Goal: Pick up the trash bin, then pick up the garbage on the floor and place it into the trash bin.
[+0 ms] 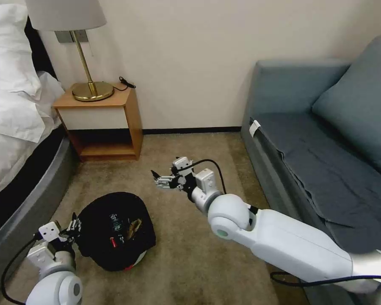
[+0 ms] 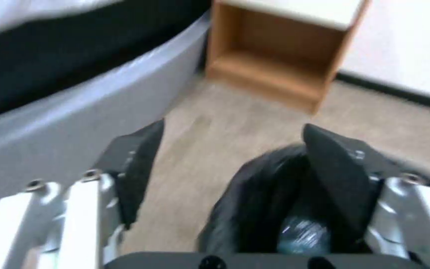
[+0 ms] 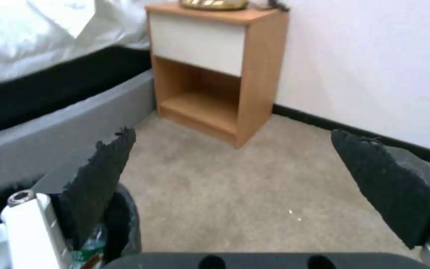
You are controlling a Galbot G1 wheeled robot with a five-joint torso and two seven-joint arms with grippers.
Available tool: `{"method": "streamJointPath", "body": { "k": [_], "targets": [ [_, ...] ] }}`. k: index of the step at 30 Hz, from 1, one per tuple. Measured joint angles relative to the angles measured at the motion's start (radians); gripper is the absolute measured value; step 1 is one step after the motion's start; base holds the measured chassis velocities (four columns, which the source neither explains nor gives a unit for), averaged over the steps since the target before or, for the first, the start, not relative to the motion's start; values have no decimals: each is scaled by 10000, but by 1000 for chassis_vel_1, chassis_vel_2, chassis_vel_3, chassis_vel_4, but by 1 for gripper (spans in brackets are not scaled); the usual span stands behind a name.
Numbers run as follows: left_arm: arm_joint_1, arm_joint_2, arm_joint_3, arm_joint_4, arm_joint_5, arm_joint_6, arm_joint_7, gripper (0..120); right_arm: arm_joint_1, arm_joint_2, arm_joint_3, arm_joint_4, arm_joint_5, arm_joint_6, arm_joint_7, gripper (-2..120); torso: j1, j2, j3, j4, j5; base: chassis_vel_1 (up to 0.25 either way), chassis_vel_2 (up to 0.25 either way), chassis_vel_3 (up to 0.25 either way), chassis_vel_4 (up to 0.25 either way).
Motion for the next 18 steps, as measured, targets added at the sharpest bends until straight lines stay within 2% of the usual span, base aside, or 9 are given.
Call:
{"method": "streamJointPath", "body": {
  "k": [3, 4, 5, 8, 9, 12, 15, 16, 18],
  "targets": [
    [208, -10, 14, -284, 551, -734, 1206, 93, -602, -236, 892, 478, -149, 334, -39, 100, 0, 1, -1, -1, 1, 0, 0, 0, 0],
    [208, -10, 14, -284, 551, -734, 1206, 93, -602, -236, 892, 478, -149, 334, -39, 100, 0, 1, -1, -1, 1, 0, 0, 0, 0],
    [272, -10, 52, -364, 688, -963, 1660, 98, -981, -342, 1348, 668, -482, 715, -42, 100, -1, 0, -1, 0, 1, 0, 0, 0, 0],
    [288, 6, 132, -379, 996, -1429, 2299, 100, -2286, -572, 2876, 1263, -1569, 1230, -14, 100, -1, 1, -1, -1, 0, 0, 0, 0, 0],
    [288, 6, 132, -379, 996, -1429, 2299, 100, -2286, -572, 2876, 1263, -1569, 1230, -14, 100, -1, 1, -1, -1, 0, 0, 0, 0, 0],
    [273, 30, 305, -368, 1469, -1750, 2776, 100, -4456, -439, 5107, 2105, -2773, 1344, -20, 100, 0, 1, -1, -5, 0, 0, 0, 0, 0],
    [266, 37, 364, -369, 1568, -1811, 2868, 100, -5085, -252, 5811, 2338, -3239, 1417, -68, 100, 0, 1, -1, -4, 1, 0, 0, 0, 0],
    [274, 73, 427, -372, 1678, -1932, 3019, 100, -6049, 142, 6796, 2670, -3968, 1435, -218, 100, 0, 1, -1, -4, 0, 0, 0, 0, 0],
    [327, 132, 508, -401, 1747, -2042, 3099, 100, -7380, 934, 7734, 3063, -5086, 1507, -346, 100, -1, 1, -1, -3, 1, 0, 0, 0, 0]
  ]
}}
